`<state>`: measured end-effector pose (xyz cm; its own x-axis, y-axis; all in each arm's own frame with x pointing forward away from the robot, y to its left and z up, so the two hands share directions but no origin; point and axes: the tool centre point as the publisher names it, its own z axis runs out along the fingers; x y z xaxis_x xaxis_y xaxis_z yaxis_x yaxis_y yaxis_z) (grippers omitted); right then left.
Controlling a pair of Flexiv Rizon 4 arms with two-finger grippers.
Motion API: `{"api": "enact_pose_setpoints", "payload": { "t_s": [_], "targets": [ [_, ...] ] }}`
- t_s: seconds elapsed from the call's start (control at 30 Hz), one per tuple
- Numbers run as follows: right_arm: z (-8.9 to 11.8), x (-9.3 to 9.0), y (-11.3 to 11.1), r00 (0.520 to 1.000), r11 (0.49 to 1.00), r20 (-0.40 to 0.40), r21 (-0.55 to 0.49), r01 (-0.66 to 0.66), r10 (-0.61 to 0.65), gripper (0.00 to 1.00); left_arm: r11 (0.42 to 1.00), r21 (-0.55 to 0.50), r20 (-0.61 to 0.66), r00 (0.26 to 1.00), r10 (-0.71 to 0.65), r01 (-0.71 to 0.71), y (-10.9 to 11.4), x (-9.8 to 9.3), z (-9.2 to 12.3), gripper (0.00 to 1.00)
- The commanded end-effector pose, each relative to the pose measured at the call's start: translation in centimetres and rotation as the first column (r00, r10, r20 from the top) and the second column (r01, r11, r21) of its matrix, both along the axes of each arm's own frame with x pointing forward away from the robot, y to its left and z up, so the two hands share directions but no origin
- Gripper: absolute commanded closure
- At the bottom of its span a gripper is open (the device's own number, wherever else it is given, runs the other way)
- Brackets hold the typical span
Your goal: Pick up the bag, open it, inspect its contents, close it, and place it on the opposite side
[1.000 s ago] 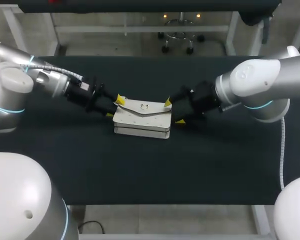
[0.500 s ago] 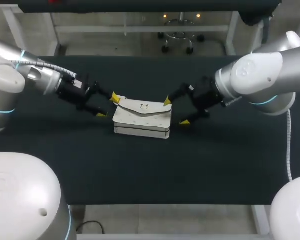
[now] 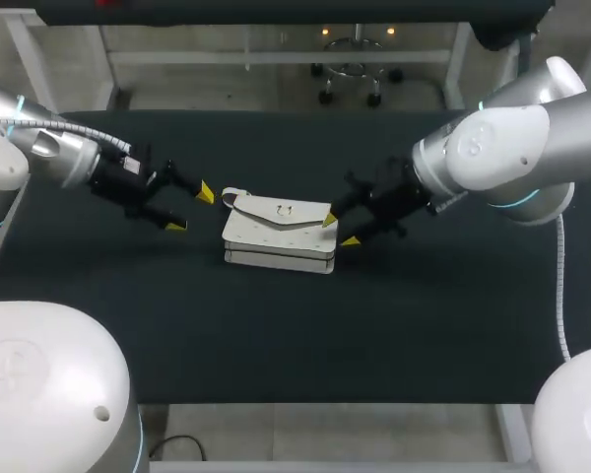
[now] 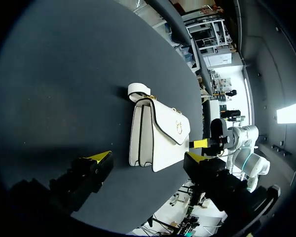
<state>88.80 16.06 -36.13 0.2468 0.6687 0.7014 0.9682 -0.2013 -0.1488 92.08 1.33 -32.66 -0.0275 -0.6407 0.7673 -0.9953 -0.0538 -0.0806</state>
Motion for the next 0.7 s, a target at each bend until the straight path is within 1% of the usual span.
{"api": "enact_pose_setpoints", "payload": {
  "t_s": [0.03, 0.13, 0.2, 0.23, 0.3, 0.33, 0.4, 0.43, 0.7],
  "targets": [
    [-0.5, 0.6, 0.6, 1.000, 1.000, -0.015, -0.004, -0.012, 0.012, 0.53, 1.000, 0.006, 0.003, 1.000, 0.016, -0.016, 1.0, -0.6, 0.4, 0.00],
    [-0.9, 0.6, 0.8, 1.000, 1.000, -0.023, -0.004, -0.014, 0.014, 0.55, 0.999, 0.017, 0.001, 1.000, 0.027, -0.027, 1.7, -0.6, 0.4, 0.00],
    [-1.1, 0.6, 0.9, 1.000, 1.000, -0.027, -0.003, -0.015, 0.015, 0.58, 0.999, 0.028, 0.000, 0.999, 0.034, -0.034, 2.1, -0.6, 0.4, 0.00],
    [-1.2, 0.6, 1.0, 0.999, 1.000, -0.029, -0.002, -0.015, 0.015, 0.64, 0.999, 0.030, 0.000, 0.999, 0.036, -0.036, 2.3, -0.5, 0.4, 0.00],
    [-1.2, 0.6, 1.0, 0.999, 1.000, -0.031, -0.002, -0.015, 0.015, 0.71, 0.998, 0.041, -0.004, 0.999, 0.039, -0.039, 2.7, -0.5, 0.4, 0.00],
    [-1.3, 0.6, 1.1, 0.999, 1.000, -0.031, -0.002, -0.015, 0.015, 0.78, 0.998, 0.042, -0.004, 0.999, 0.039, -0.039, 2.9, -0.5, 0.3, 0.00],
    [-1.4, 0.6, 1.2, 0.999, 1.000, -0.034, -0.003, -0.016, 0.016, 0.95, 0.998, 0.053, -0.008, 0.999, 0.032, -0.032, 3.3, -0.5, 0.3, 0.00],
    [-1.4, 0.7, 1.2, 0.999, 1.000, -0.035, -0.003, -0.017, 0.017, 1.00, 0.998, 0.055, -0.009, 0.999, 0.032, -0.032, 3.4, -0.5, 0.2, 0.00],
    [-1.3, 1.1, 0.6, 0.999, 1.000, -0.034, -0.010, -0.013, 0.012, 1.00, 0.994, 0.110, -0.019, 0.999, -0.027, 0.029, 4.3, -0.5, 0.0, 0.00]
  ]
}}
